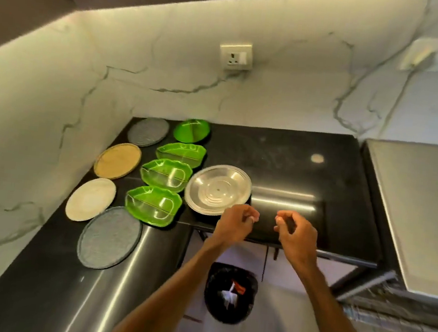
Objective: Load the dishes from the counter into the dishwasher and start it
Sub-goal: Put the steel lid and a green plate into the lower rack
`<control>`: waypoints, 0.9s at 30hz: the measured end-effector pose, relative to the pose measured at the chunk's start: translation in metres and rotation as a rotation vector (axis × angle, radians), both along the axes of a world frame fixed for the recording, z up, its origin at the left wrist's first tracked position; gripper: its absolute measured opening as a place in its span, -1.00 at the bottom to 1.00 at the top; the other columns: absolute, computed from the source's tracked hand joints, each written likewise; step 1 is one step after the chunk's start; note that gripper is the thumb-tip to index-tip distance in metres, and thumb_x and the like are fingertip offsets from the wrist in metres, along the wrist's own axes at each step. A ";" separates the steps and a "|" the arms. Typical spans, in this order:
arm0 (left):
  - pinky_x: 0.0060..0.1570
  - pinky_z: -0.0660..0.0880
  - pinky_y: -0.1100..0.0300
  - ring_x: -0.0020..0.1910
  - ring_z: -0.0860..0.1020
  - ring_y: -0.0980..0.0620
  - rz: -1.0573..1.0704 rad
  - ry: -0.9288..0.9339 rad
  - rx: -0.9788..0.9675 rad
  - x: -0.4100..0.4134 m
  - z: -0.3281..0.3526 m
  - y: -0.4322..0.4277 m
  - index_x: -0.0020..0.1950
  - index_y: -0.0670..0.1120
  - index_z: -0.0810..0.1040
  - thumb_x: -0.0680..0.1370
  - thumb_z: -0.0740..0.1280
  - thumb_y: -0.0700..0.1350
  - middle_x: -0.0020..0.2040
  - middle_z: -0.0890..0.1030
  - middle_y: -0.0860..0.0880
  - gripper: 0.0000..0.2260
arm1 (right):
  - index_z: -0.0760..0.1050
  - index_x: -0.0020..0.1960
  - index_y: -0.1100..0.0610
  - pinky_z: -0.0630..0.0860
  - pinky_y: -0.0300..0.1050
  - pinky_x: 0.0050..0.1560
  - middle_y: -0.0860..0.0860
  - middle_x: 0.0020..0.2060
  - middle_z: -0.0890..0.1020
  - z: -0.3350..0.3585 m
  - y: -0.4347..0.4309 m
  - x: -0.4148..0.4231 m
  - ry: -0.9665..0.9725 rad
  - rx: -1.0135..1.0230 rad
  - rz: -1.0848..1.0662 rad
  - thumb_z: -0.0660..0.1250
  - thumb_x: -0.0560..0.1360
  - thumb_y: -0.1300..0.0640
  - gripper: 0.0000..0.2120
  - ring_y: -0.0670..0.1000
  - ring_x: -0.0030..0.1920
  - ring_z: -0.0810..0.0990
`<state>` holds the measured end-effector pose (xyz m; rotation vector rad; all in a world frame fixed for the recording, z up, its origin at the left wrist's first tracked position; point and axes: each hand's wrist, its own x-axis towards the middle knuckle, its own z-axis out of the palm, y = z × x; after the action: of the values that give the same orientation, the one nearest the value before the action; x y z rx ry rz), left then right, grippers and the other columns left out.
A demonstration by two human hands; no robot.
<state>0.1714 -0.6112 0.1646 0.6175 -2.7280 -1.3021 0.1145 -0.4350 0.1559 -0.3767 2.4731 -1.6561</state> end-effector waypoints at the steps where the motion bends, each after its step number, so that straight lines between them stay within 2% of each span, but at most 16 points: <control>1: 0.04 0.61 0.13 -0.13 0.64 0.17 0.055 0.015 0.002 0.002 0.000 -0.017 0.00 -0.04 0.69 0.54 0.33 -0.21 -0.09 0.70 0.12 -0.83 | 0.60 0.07 0.00 0.69 -0.07 -0.08 -0.06 -0.14 0.70 -0.002 -0.015 -0.006 -0.029 0.003 0.010 0.41 0.57 0.12 -0.90 -0.14 -0.17 0.70; 3: 0.04 0.61 0.10 -0.11 0.65 0.11 0.150 0.009 -0.005 0.005 -0.006 -0.047 0.00 -0.06 0.69 0.53 0.35 -0.21 -0.06 0.71 0.07 -0.86 | 0.61 0.07 0.01 0.70 0.07 -0.05 -0.06 -0.13 0.70 -0.011 -0.042 -0.020 -0.111 0.017 0.034 0.45 0.53 0.06 -0.87 -0.07 -0.12 0.70; 5: 0.07 0.60 0.09 -0.04 0.65 0.05 0.221 -0.019 -0.006 0.006 -0.015 -0.069 0.02 -0.08 0.68 0.52 0.37 -0.19 -0.01 0.70 0.03 -0.86 | 0.59 0.15 0.08 0.68 0.12 0.01 -0.04 -0.07 0.69 -0.019 -0.064 -0.034 -0.236 0.047 0.071 0.50 0.49 -0.03 -0.70 -0.04 -0.05 0.68; 9: 0.12 0.58 0.06 0.00 0.64 0.03 0.331 -0.082 0.025 0.003 -0.033 -0.097 0.06 -0.06 0.66 0.50 0.37 -0.15 0.02 0.67 0.04 -0.83 | 0.47 0.38 0.20 0.67 0.08 0.08 0.10 0.15 0.65 -0.039 -0.105 -0.063 -0.544 0.070 0.110 0.53 0.42 -0.17 -0.31 0.05 0.09 0.66; 12: 0.12 0.58 0.05 -0.01 0.63 0.04 0.380 -0.124 0.069 0.000 -0.041 -0.109 0.05 0.02 0.64 0.49 0.36 -0.12 0.03 0.65 0.08 -0.83 | 0.45 0.36 0.32 0.68 0.04 0.02 0.22 0.20 0.63 -0.063 -0.132 -0.087 -0.750 0.030 0.104 0.55 0.38 -0.20 -0.21 0.11 0.09 0.66; 15: 0.12 0.58 0.08 -0.02 0.63 0.09 0.433 -0.155 0.079 0.000 -0.049 -0.115 0.03 0.04 0.65 0.48 0.37 -0.10 0.03 0.66 0.09 -0.85 | 0.50 0.32 0.31 0.70 0.02 -0.07 0.20 0.10 0.66 -0.080 -0.152 -0.102 -0.889 -0.015 0.103 0.57 0.40 -0.11 -0.33 0.16 0.00 0.70; 18: 0.08 0.58 0.16 -0.05 0.64 0.14 0.474 -0.175 0.070 0.000 -0.053 -0.116 0.03 -0.01 0.69 0.49 0.39 -0.12 -0.01 0.69 0.09 -0.85 | 0.53 0.24 0.34 0.69 0.02 -0.14 0.21 -0.02 0.70 -0.081 -0.164 -0.111 -0.957 -0.074 0.082 0.52 0.49 0.13 -0.58 0.19 -0.06 0.71; 20: 0.04 0.58 0.18 -0.09 0.65 0.16 0.508 -0.182 0.082 0.001 -0.055 -0.114 0.00 -0.02 0.70 0.49 0.39 -0.13 -0.04 0.70 0.09 -0.87 | 0.53 0.24 0.32 0.68 0.00 -0.21 0.21 -0.05 0.69 -0.080 -0.166 -0.116 -0.974 -0.086 0.095 0.46 0.51 0.26 -0.67 0.17 -0.08 0.71; 24: 0.03 0.60 0.13 -0.12 0.64 0.22 0.609 -0.214 0.100 -0.002 -0.058 -0.113 -0.06 0.06 0.69 0.42 0.34 -0.03 -0.09 0.69 0.15 -0.83 | 0.52 0.26 0.13 0.66 -0.02 -0.31 0.16 -0.10 0.69 -0.074 -0.166 -0.133 -0.955 -0.084 0.179 0.37 0.50 0.39 -0.63 0.11 -0.22 0.70; 27: 0.04 0.59 0.09 -0.10 0.64 0.15 0.819 -0.198 0.085 -0.007 -0.052 -0.114 -0.08 0.08 0.67 0.42 0.32 -0.03 -0.13 0.68 0.16 -0.84 | 0.52 0.28 0.10 0.65 -0.05 -0.37 0.16 -0.05 0.69 -0.066 -0.156 -0.154 -0.864 -0.064 0.206 0.35 0.50 0.39 -0.61 0.13 -0.21 0.70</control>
<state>0.1642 -0.7249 0.1123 1.7004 -2.1034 -1.1546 -0.0399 -0.5915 0.0895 0.0810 1.6818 -1.3985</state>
